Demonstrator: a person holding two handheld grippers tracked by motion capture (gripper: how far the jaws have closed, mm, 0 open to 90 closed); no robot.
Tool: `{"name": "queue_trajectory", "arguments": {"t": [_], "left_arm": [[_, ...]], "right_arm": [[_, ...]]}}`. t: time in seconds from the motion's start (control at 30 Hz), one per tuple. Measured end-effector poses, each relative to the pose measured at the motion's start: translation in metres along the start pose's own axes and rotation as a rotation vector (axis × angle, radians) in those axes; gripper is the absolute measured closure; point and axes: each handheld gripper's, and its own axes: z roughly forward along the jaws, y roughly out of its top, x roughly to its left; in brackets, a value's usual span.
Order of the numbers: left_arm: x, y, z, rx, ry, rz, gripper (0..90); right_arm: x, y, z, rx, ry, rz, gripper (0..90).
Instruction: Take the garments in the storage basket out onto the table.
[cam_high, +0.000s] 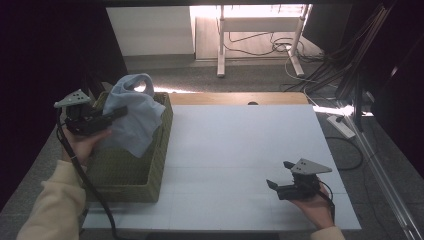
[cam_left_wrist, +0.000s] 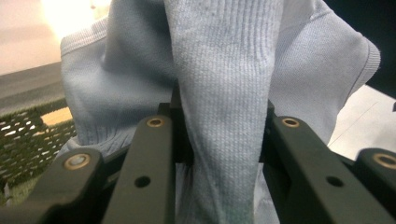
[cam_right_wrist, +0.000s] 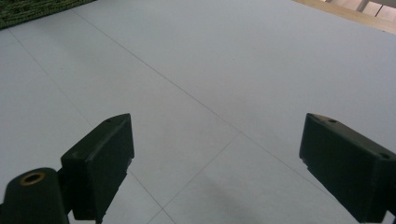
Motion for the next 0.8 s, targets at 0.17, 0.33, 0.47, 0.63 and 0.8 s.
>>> {"name": "queue_trajectory", "arguments": {"t": [0.17,0.33,0.47,0.63,0.8], "left_arm": [[-0.007,0.004,-0.001,-0.003,0.000,0.013,70.9],[-0.012,0.006,0.000,-0.007,-0.008,0.020,70.9],[-0.014,0.008,-0.001,-0.019,-0.015,0.020,70.9],[-0.018,0.010,0.000,-0.030,-0.016,0.012,70.9],[-0.022,0.012,0.001,-0.041,-0.030,0.013,70.9]], "right_arm": [[0.000,0.000,0.000,-0.001,-0.002,-0.001,10.6],[-0.001,-0.001,-0.001,-0.001,-0.003,0.004,10.6],[-0.001,0.000,-0.001,0.003,-0.002,0.002,10.5],[-0.001,-0.001,-0.001,-0.002,-0.004,0.004,10.6],[-0.001,-0.001,-0.001,0.002,-0.002,0.003,10.5]]}}
